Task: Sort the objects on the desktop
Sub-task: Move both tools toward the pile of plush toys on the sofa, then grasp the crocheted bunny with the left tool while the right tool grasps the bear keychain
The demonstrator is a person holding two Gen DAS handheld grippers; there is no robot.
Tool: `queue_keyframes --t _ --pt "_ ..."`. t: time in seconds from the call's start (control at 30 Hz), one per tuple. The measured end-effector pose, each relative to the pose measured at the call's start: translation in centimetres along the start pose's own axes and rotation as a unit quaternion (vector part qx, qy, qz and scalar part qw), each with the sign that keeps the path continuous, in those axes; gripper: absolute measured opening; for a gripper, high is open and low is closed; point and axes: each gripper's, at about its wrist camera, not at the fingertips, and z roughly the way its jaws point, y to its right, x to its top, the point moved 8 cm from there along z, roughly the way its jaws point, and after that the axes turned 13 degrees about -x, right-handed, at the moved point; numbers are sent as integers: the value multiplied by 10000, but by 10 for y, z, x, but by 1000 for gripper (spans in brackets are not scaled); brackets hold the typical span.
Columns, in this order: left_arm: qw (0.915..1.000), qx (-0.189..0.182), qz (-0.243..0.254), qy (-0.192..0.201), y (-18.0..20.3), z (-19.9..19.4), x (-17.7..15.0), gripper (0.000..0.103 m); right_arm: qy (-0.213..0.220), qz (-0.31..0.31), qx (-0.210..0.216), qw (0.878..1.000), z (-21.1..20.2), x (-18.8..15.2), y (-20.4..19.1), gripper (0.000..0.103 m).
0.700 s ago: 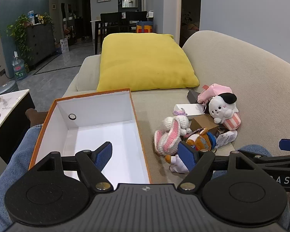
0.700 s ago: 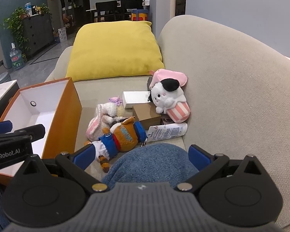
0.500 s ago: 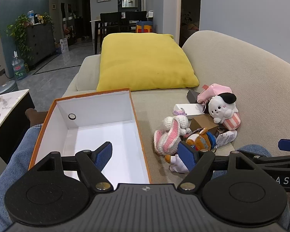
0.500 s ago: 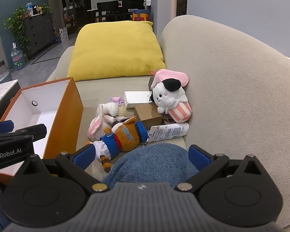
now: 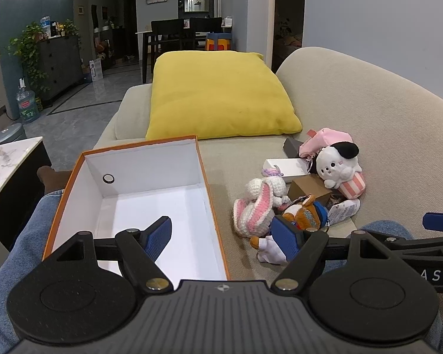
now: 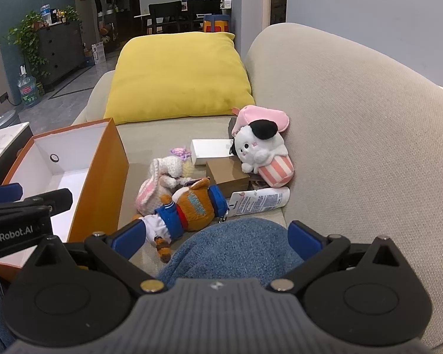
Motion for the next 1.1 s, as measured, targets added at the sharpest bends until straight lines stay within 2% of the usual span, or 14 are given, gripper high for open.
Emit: queue_keyframes --t 0.17,0.27,0.43,0.57,0.73,0.83,1.07,1.1 --pt "10000 -80 50 -14 4 1 2 88 -3 23 2 10000 2 -1 3 102" --pt "9997 -214 126 -61 8 5 3 83 -1 11 2 10000 4 0 5 98" --pt "9978 -483 370 -274 12 18 8 71 -174 45 157 9997 14 6 6 77" --pt "9934 -798 516 -637 12 37 14 62 -542 285 496 9969 31 17 -2 69" --pt "9813 -1294 835 -1151 16 65 20 58 -1214 666 913 9861 62 25 -19 63" --pt "9721 -1523 948 -1511 16 85 22 57 -1606 947 1049 9768 82 23 -28 63" --pt "9501 -1667 1572 -2118 12 122 27 56 -2120 1304 877 9645 121 26 -41 63" --pt "9464 -1719 1604 -2214 12 127 28 53 -2216 1351 859 9619 125 26 -43 62"
